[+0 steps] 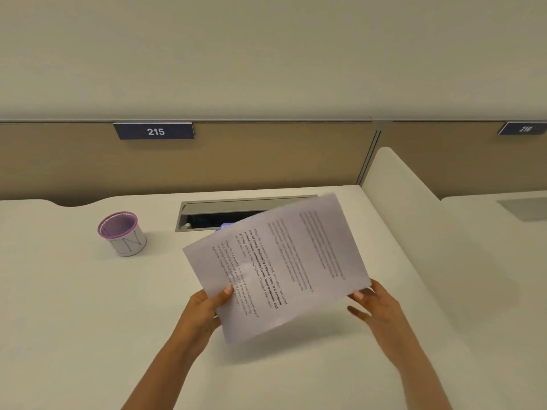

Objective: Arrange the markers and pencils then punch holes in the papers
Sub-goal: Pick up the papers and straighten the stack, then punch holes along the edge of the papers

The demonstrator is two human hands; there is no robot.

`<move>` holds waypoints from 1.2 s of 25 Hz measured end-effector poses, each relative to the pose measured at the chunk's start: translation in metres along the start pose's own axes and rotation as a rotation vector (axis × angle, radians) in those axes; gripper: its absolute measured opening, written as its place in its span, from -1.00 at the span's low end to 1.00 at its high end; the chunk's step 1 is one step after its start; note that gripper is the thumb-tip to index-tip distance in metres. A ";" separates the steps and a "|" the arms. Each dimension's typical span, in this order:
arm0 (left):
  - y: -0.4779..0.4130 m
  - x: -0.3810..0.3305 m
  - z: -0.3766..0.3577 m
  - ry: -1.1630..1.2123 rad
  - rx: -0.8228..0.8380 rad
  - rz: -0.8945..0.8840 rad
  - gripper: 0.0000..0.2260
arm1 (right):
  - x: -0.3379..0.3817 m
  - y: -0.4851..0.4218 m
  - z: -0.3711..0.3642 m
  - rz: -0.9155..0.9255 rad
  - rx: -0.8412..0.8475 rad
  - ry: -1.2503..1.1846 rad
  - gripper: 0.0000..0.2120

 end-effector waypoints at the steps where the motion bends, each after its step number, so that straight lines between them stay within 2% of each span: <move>1: -0.001 0.004 -0.002 0.059 -0.015 0.034 -0.84 | -0.009 0.004 -0.006 -0.041 -0.029 -0.119 -0.53; 4: -0.001 0.026 -0.015 0.161 -0.017 0.130 -0.79 | -0.031 0.019 -0.058 -0.133 0.012 -0.288 -0.25; 5: 0.000 0.035 -0.019 0.164 -0.028 0.156 -0.77 | -0.031 0.025 -0.078 -0.135 0.030 -0.320 -0.29; 6: 0.001 0.044 -0.022 0.171 -0.050 0.182 -0.76 | -0.031 0.028 -0.094 -0.132 0.022 -0.365 -0.42; 7: 0.002 0.054 -0.024 0.187 -0.078 0.206 -0.74 | -0.031 0.030 -0.104 -0.132 -0.015 -0.419 -0.54; 9: 0.005 0.068 -0.028 0.240 -0.127 0.243 -0.73 | -0.034 0.029 -0.112 -0.143 -0.138 -0.471 -0.66; 13: 0.011 0.087 -0.041 0.356 -0.137 0.293 -0.79 | -0.043 0.028 -0.111 -0.162 -0.297 -0.441 -0.73; 16: 0.007 0.095 -0.043 0.297 -0.132 0.358 -0.79 | -0.051 0.024 -0.100 -0.193 -0.366 -0.398 -0.73; 18: -0.007 0.083 -0.038 0.171 -0.121 0.324 -0.81 | -0.054 0.021 -0.085 -0.210 -0.409 -0.393 -0.73; 20: -0.035 0.048 -0.022 -0.002 -0.163 0.137 -0.83 | -0.059 0.018 -0.062 -0.225 -0.469 -0.395 -0.73; 23: -0.098 -0.028 -0.002 -0.526 -0.302 -0.222 -0.77 | -0.063 0.015 -0.033 -0.234 -0.510 -0.374 -0.70; 25: -0.144 -0.063 -0.006 -0.841 -0.294 -0.352 -0.71 | -0.065 0.015 -0.025 -0.254 -0.511 -0.360 -0.66; 27: -0.185 -0.080 -0.019 -1.094 -0.207 -0.406 -0.67 | -0.067 0.015 -0.026 -0.271 -0.507 -0.345 -0.64; 30: -0.227 -0.078 -0.028 -1.515 -0.088 -0.336 -0.63 | -0.077 0.015 -0.030 -0.300 -0.495 -0.331 -0.66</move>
Point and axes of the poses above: each hand's wrist, its own y-axis away from the middle knuckle, its own z-axis out of the back of the hand, x = y × z, the point moved 8 cm from there along -y, towards the middle knuckle, and after that the axes turned 10 degrees about y, right-handed, at the moved point
